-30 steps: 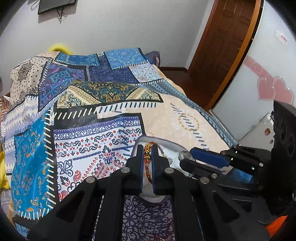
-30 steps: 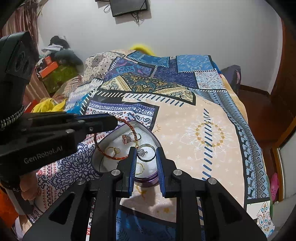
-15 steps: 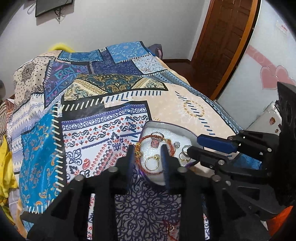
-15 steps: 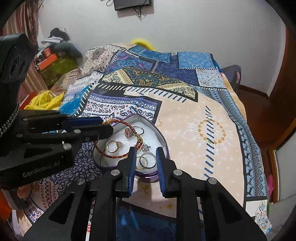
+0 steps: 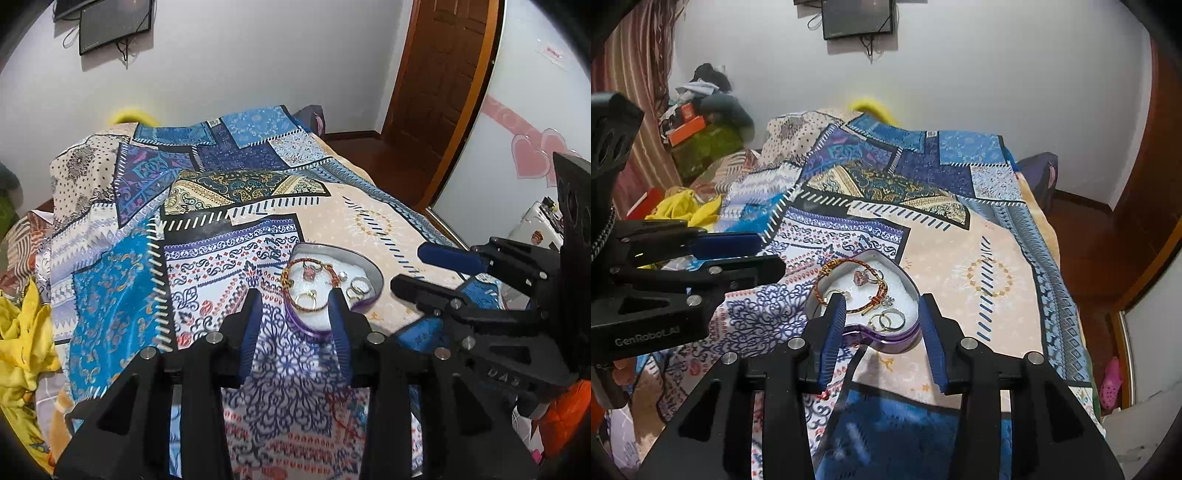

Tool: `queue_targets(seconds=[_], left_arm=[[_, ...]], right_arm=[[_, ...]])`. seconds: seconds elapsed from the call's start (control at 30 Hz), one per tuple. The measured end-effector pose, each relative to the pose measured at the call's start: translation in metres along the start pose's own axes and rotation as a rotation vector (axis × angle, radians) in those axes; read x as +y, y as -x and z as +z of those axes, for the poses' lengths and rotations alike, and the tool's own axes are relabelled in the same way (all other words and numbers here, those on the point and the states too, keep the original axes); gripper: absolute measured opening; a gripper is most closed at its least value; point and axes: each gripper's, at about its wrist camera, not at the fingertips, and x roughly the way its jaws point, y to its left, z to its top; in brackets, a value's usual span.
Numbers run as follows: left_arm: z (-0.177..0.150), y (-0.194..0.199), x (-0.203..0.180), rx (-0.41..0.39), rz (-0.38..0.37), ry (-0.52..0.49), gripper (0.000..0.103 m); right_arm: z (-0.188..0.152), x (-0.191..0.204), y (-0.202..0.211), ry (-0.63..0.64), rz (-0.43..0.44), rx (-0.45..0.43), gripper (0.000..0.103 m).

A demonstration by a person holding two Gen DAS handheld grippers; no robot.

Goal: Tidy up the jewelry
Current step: 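Move both open tools back toward the remaining bracelets on the quilt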

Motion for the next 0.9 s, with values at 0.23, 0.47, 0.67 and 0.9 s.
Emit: queue_targets(seconds=[0.23, 0.47, 0.67, 0.9], left_arm=[[-0.023, 0.021, -0.006, 0.02, 0.0, -0.022, 0.037], [-0.052, 0.017, -0.012, 0.084, -0.018, -0.027, 0.037], [-0.074, 0.006, -0.02, 0.134, -0.019, -0.045, 0.037], [-0.09, 0.011, -0.009, 0.135, -0.013, -0.001, 0.037]], right_arm=[[-0.01, 0.007, 0.022, -0.01, -0.009, -0.022, 0.037], [-0.027, 0.017, 0.027, -0.018, -0.002, -0.004, 0.037], [-0.046, 0.019, 0.021, -0.045, 0.007, 0.035, 0.037], [-0.066, 0.029, 0.002, -0.065, 0.046, 0.107, 0.037]])
